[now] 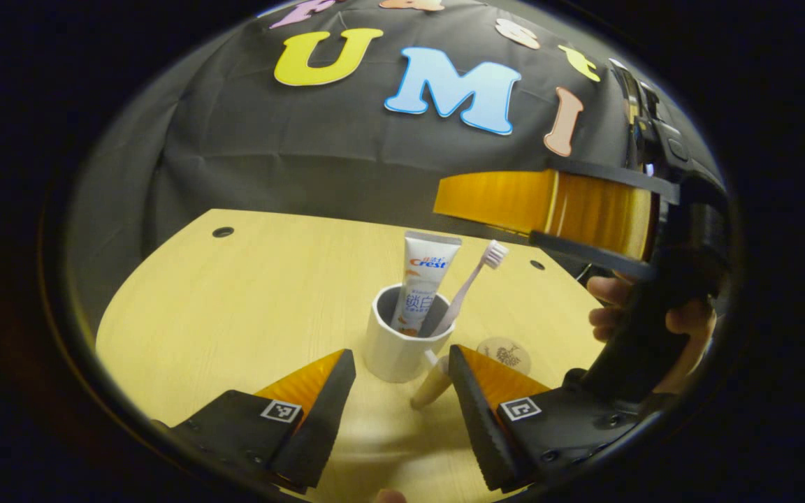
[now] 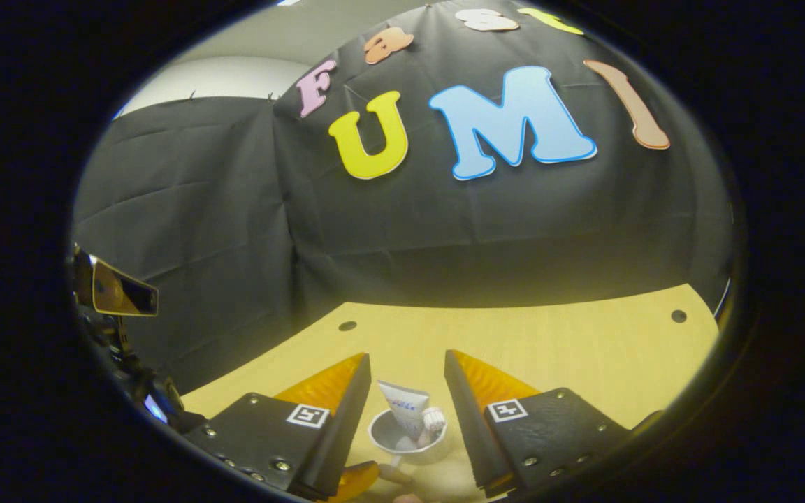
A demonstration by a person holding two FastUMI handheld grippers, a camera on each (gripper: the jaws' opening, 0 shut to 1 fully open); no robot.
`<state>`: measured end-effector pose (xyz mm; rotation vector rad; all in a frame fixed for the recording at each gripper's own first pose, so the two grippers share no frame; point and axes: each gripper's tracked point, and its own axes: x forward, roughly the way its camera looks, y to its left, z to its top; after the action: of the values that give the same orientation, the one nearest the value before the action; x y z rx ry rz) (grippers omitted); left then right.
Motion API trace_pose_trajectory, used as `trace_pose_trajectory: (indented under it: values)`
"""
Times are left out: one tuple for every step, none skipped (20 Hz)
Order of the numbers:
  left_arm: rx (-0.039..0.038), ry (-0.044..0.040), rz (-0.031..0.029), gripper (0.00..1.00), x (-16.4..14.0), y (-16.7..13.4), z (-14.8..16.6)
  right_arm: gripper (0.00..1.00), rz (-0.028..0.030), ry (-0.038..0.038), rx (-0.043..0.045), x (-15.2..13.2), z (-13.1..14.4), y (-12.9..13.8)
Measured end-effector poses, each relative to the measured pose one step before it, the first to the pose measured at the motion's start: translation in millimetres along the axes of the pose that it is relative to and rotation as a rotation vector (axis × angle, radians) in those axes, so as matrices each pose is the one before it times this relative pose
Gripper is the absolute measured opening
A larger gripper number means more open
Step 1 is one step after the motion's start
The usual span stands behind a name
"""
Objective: Put the toothbrush and toothpaste on the desktop into the cup, then pick up the cup and place it on the coaster on the desktop.
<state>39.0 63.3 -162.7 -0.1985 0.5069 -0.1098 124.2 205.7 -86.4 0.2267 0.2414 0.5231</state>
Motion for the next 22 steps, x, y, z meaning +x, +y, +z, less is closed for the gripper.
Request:
trace_pose_trajectory:
  values:
    - [0.00095, 0.00154, -0.00296, 0.86, -0.61, -3.64, 0.32, 0.68, -0.00633, -0.00172, -0.00172, -4.26, 2.46, -2.57]
    - [-0.00033, 0.00179, -0.00502, 0.88, -1.65, -4.63, 0.12, 0.67, -0.00679, -0.00216, -0.00585, -4.12, 3.1, -3.52]
    - [-0.00115, 0.0049, -0.00091, 0.9, 0.47, -2.64, 0.42, 0.67, -0.00898, -0.001, -0.009, -4.82, 2.38, -3.3]
    - [-0.00242, 0.00677, -0.00048, 0.9, 1.55, -1.58, -2.61, 0.67, -0.01078, -0.00074, -0.01103, -5.15, 3.29, -4.16]
    - [-0.00381, 0.00939, -0.00044, 0.86, 1.94, -1.79, -2.11, 0.67, -0.0084, -0.00008, -0.01079, -5.23, 1.36, -2.91]
    - [-0.00576, 0.00975, -0.00055, 0.86, 1.93, -3.45, -1.7, 0.67, -0.01358, 0.00127, -0.01192, -5.64, 2.33, -5.32]
    - [-0.00576, 0.00997, 0.00113, 0.86, 2.6, -3.07, -0.84, 0.67, -0.01063, 0.00166, -0.01031, -6.04, 1.72, -4.28]
    - [-0.00553, 0.00842, 0.00302, 0.87, 3.15, -1.88, 0.31, 0.67, -0.012, -0.00026, -0.00927, -6.21, 2.28, -5.39]
    - [-0.00463, 0.00747, 0.00825, 0.89, 2.82, -0.71, -0.24, 0.67, -0.01359, -0.00128, -0.00874, -7.31, 2.45, -4.53]
    - [-0.00465, 0.0071, 0.00958, 0.9, 2.94, -0.24, 0.34, 0.67, -0.01184, -0.0008, -0.00847, -5.52, 2.38, -4.24]
    - [-0.004, 0.01354, 0.01363, 0.9, 4.56, 0.86, -0.76, 0.68, -0.00772, -0.00159, -0.00652, -5.4, 1.0, -3.8]
    - [-0.00504, 0.01691, 0.01311, 0.88, 5.79, 1.07, -2.23, 0.67, -0.00854, -0.001, -0.00598, -5.66, 1.84, -3.62]
    - [-0.00812, 0.01487, 0.01021, 0.87, 2.06, 0.05, -1.49, 0.67, -0.00821, -0.00154, -0.00513, -6.1, 0.69, -3.92]
    - [-0.01008, 0.01597, 0.00773, 0.88, 1.81, 1.53, -3.33, 0.68, -0.008, -0.00025, -0.00407, -5.0, 1.4, -3.54]
    - [-0.0089, 0.0172, 0.00673, 0.88, 2.78, 0.16, -1.72, 0.68, -0.00951, 0.00038, -0.00147, -3.88, 0.39, -4.1]
    - [-0.00553, 0.01813, 0.00796, 0.86, 2.53, 1.1, -1.92, 0.68, -0.00999, 0.00519, 0.00582, -4.59, -0.47, -4.03]
    - [-0.00301, 0.015, 0.00943, 0.88, 2.72, 1.26, -1.15, 0.68, -0.00563, 0.00596, 0.0096, -3.8, -2.36, -2.61]
    - [-0.00213, 0.01154, 0.00576, 0.88, 3.16, 0.57, -1.1, 0.68, -0.01061, 0.00752, 0.00957, -3.72, -1.67, -4.48]
    - [-0.00222, 0.01162, 0.00543, 0.88, 2.5, 0.72, 0.08, 0.68, -0.01158, 0.0032, 0.00707, -4.82, -1.53, -4.84]
    - [-0.00165, 0.00807, 0.00472, 0.88, 1.07, 0.41, 0.59, 0.68, -0.01219, 0.00072, 0.00607, -4.74, -0.62, -4.92]
    - [-0.00085, 0.00738, 0.00086, 0.87, 2.14, -1.36, 1.57, 0.68, -0.00976, 0.00369, 0.0049, -3.24, -1.8, -4.49]
    - [0.00296, 0.00964, 0.00579, 0.85, 2.12, 0.47, -0.51, 0.68, -0.0101, 0.00562, 0.00324, -4.09, -1.39, -4.14]
